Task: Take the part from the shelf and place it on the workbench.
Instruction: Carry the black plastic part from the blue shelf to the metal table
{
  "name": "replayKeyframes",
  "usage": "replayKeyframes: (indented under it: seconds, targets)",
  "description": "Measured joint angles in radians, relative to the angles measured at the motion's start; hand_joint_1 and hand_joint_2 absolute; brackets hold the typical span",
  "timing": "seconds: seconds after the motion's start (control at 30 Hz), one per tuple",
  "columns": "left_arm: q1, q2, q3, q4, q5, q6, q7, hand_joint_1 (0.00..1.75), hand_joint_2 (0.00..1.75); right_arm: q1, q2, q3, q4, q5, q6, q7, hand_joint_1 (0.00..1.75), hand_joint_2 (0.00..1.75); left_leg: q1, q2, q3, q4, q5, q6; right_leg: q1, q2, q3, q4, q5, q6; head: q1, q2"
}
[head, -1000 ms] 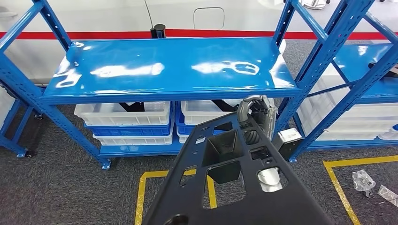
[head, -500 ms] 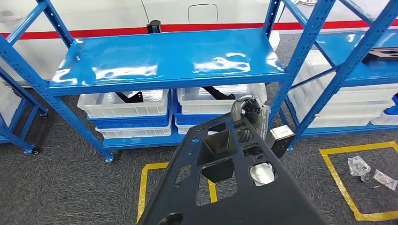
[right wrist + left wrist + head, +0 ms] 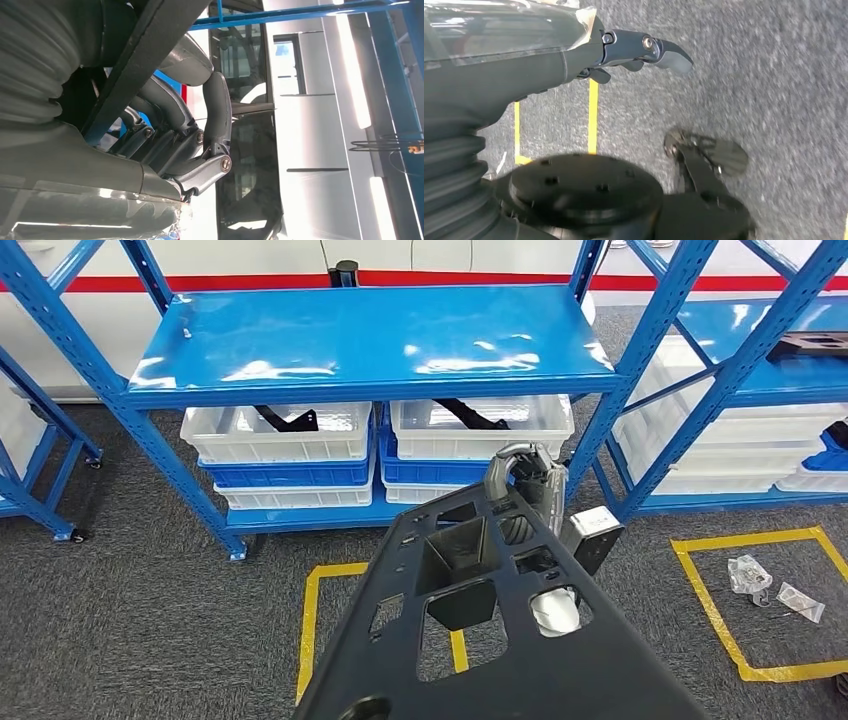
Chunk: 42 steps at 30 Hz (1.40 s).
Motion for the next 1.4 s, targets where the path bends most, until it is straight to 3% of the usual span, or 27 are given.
replayKeyframes:
  seconds: [0.07,0.1,0.13,0.2,0.27,0.33,0.4,0.47,0.53,0.6,0.63,0.7,0.73,0.8,0.83,0.9,0.97,1.03,1.1,1.13,1.17,1.2,1.23,1.3,1.33,1.4]
  targets:
    - [0.001,0.001,0.0,0.0,-0.002,0.002,0.0,0.0,1.75,0.001,-0.001,0.0,0.004,0.0,0.001,0.0,1.75,1.75,-0.004,0.013,-0.017,0.001,0.012,0.009,0.0,0.0,-0.049,0.135,-0.061,-0.006,0.003,0.0]
    - [0.002,0.002,0.0,0.0,-0.003,0.004,0.001,0.0,1.75,0.003,-0.001,0.001,0.005,-0.001,0.001,0.0,1.75,1.75,-0.007,0.021,-0.024,0.001,0.017,0.01,0.001,0.0,-0.057,0.172,-0.075,-0.003,0.003,0.0]
    - [0.003,0.002,0.0,0.0,-0.003,0.004,0.001,0.0,1.75,0.004,-0.002,0.001,0.007,-0.001,0.001,0.0,1.75,1.75,-0.009,0.029,-0.03,0.002,0.021,0.01,0.001,-0.001,-0.043,0.169,-0.074,0.001,0.004,0.0]
    - [0.004,0.002,0.0,0.0,-0.004,0.005,0.002,0.0,1.75,0.004,-0.002,0.004,0.008,-0.001,0.002,0.0,1.75,1.75,-0.012,0.046,-0.034,0.002,0.026,0.008,0.003,-0.017,0.041,0.049,-0.041,0.01,0.004,0.0]
    - [0.004,0.002,-0.001,0.0,-0.004,0.006,0.003,0.0,1.75,0.0,0.0,0.008,0.008,-0.001,0.003,0.0,1.75,1.75,-0.019,0.064,-0.036,0.005,0.029,0.002,0.013,-0.053,0.123,-0.086,-0.01,0.004,0.003,0.0]
    - [0.004,0.002,-0.001,0.0,-0.006,0.006,0.003,0.0,1.75,-0.002,0.001,0.011,0.007,0.0,0.003,-0.001,1.75,1.75,-0.024,0.083,-0.039,0.007,0.033,-0.006,0.022,-0.062,0.143,-0.129,-0.001,-0.011,0.001,0.0]
    - [0.004,0.003,-0.003,0.0,-0.011,0.005,0.003,0.0,1.75,0.001,0.001,0.012,0.007,0.0,-0.001,-0.001,1.75,1.75,-0.021,0.091,-0.042,0.01,0.032,-0.016,0.016,-0.039,0.136,-0.131,0.01,-0.024,0.001,0.0]
    - [0.003,0.005,-0.005,0.0,-0.014,0.003,0.001,0.0,1.75,0.003,0.001,0.012,0.005,-0.002,-0.007,0.0,1.75,1.75,-0.014,0.052,-0.06,0.054,-0.004,-0.029,0.005,-0.019,0.132,-0.136,0.022,-0.038,-0.001,0.0]
    - [0.003,0.008,-0.007,0.0,-0.015,-0.003,-0.004,0.0,1.75,0.007,0.003,0.013,0.004,-0.002,-0.011,0.001,1.75,1.75,-0.006,0.003,-0.104,0.167,-0.073,-0.042,0.001,-0.002,0.126,-0.137,0.029,-0.047,-0.003,0.0]
    - [0.0,0.01,-0.008,0.0,-0.015,-0.01,-0.01,0.0,1.75,0.016,0.004,0.014,0.003,-0.003,-0.013,0.001,1.75,1.75,0.0,-0.01,-0.14,0.269,-0.113,-0.052,0.001,0.018,0.122,-0.136,0.033,-0.047,-0.004,0.0]
    - [-0.001,0.012,-0.01,0.0,-0.015,-0.013,-0.013,0.0,1.75,0.021,0.004,0.014,0.003,-0.003,-0.013,0.002,1.75,1.75,0.004,-0.011,-0.138,0.278,-0.107,-0.055,-0.001,0.03,0.12,-0.135,0.035,-0.046,-0.004,0.0]
    - [0.001,0.015,-0.013,0.0,-0.017,-0.017,-0.016,0.0,1.75,0.025,0.004,0.014,0.003,-0.003,-0.015,0.002,1.75,1.75,0.015,-0.023,-0.086,0.189,-0.049,-0.062,-0.005,0.056,0.117,-0.128,0.037,-0.041,-0.004,0.0]
    - [0.003,0.016,-0.015,0.0,-0.018,-0.02,-0.018,0.0,1.75,0.026,0.004,0.014,0.002,-0.004,-0.015,0.002,1.75,1.75,0.021,-0.046,-0.053,0.127,-0.024,-0.066,-0.007,0.068,0.113,-0.123,0.037,-0.036,-0.004,0.0]
    - [0.008,0.018,-0.018,0.0,-0.022,-0.027,-0.022,0.0,1.75,0.027,0.005,0.014,-0.001,-0.005,-0.019,0.002,1.75,1.75,0.027,-0.088,-0.014,0.039,-0.006,-0.066,-0.006,0.092,0.095,-0.112,0.04,-0.021,-0.004,0.0]
    - [0.01,0.019,-0.019,0.001,-0.023,-0.032,-0.024,0.0,1.75,0.03,0.006,0.015,-0.003,-0.006,-0.021,0.001,1.75,1.75,0.025,-0.098,-0.013,0.029,-0.011,-0.062,-0.007,0.102,0.085,-0.111,0.044,-0.011,-0.004,0.0]
    - [0.01,0.021,-0.02,0.001,-0.025,-0.042,-0.026,0.0,1.75,0.04,0.006,0.015,-0.005,-0.007,-0.026,0.0,1.75,1.75,0.02,-0.08,-0.019,0.025,-0.006,-0.045,-0.009,0.116,0.069,-0.112,0.054,0.007,-0.002,0.0]
    - [0.01,0.022,-0.023,0.001,-0.026,-0.05,-0.023,0.0,1.75,0.049,0.005,0.016,-0.008,-0.008,-0.028,-0.002,1.75,1.75,0.019,-0.054,-0.022,0.02,0.003,-0.027,-0.007,0.08,0.043,-0.08,0.038,0.01,0.003,0.0]
    - [0.012,0.024,-0.024,0.0,-0.026,-0.05,-0.017,0.0,1.75,0.052,0.005,0.017,-0.011,-0.009,-0.029,-0.003,1.75,1.75,0.015,-0.025,-0.027,0.017,0.008,-0.014,-0.003,0.028,-0.011,0.03,-0.013,0.002,0.01,0.0]
    - [0.014,0.026,-0.024,0.0,-0.025,-0.048,-0.013,0.0,1.75,0.056,0.005,0.019,-0.011,-0.009,-0.029,-0.003,1.75,1.75,0.01,0.004,-0.032,0.017,0.01,-0.009,-0.003,0.015,-0.061,0.151,-0.056,-0.002,0.013,0.0]
    - [0.015,0.026,-0.024,0.0,-0.025,-0.048,-0.012,0.0,1.75,0.059,0.005,0.02,-0.011,-0.01,-0.029,-0.003,1.75,1.75,0.008,0.018,-0.033,0.017,0.01,-0.009,-0.003,0.013,-0.064,0.169,-0.059,0.001,0.013,0.0]
    - [0.014,0.027,-0.024,0.0,-0.025,-0.048,-0.011,0.0,1.75,0.061,0.005,0.021,-0.011,-0.01,-0.029,-0.003,1.75,1.75,0.008,0.031,-0.033,0.017,0.01,-0.009,-0.003,0.01,-0.046,0.148,-0.049,0.006,0.013,0.0]
    - [0.014,0.027,-0.024,0.0,-0.025,-0.048,-0.01,0.0,1.75,0.062,0.005,0.022,-0.012,-0.01,-0.029,-0.003,1.75,1.75,0.007,0.043,-0.032,0.017,0.01,-0.009,-0.002,0.0,-0.01,0.09,-0.028,0.011,0.013,0.0]
    - [0.014,0.027,-0.024,0.0,-0.025,-0.048,-0.01,0.0,1.75,0.061,0.006,0.022,-0.012,-0.01,-0.029,-0.003,1.75,1.75,0.006,0.054,-0.03,0.017,0.01,-0.01,0.001,-0.025,0.034,0.015,-0.008,0.014,0.014,0.0]
    - [0.014,0.027,-0.024,0.0,-0.025,-0.048,-0.009,0.0,1.75,0.059,0.008,0.023,-0.013,-0.01,-0.029,-0.003,1.75,1.75,0.0,0.072,-0.029,0.019,0.008,-0.017,0.012,-0.066,0.094,-0.092,0.017,0.006,0.013,0.0]
    - [0.015,0.027,-0.024,0.0,-0.025,-0.048,-0.009,0.0,1.75,0.059,0.009,0.024,-0.014,-0.009,-0.028,-0.003,1.75,1.75,-0.003,0.08,-0.029,0.019,0.007,-0.021,0.017,-0.075,0.102,-0.111,0.019,-0.001,0.012,0.0]
    - [0.015,0.027,-0.024,0.0,-0.023,-0.047,-0.005,0.0,1.75,0.059,0.01,0.024,-0.014,-0.009,-0.024,-0.002,1.75,1.75,-0.004,0.097,-0.027,0.018,0.007,-0.031,0.016,-0.052,0.099,-0.114,0.025,-0.014,0.012,0.0]
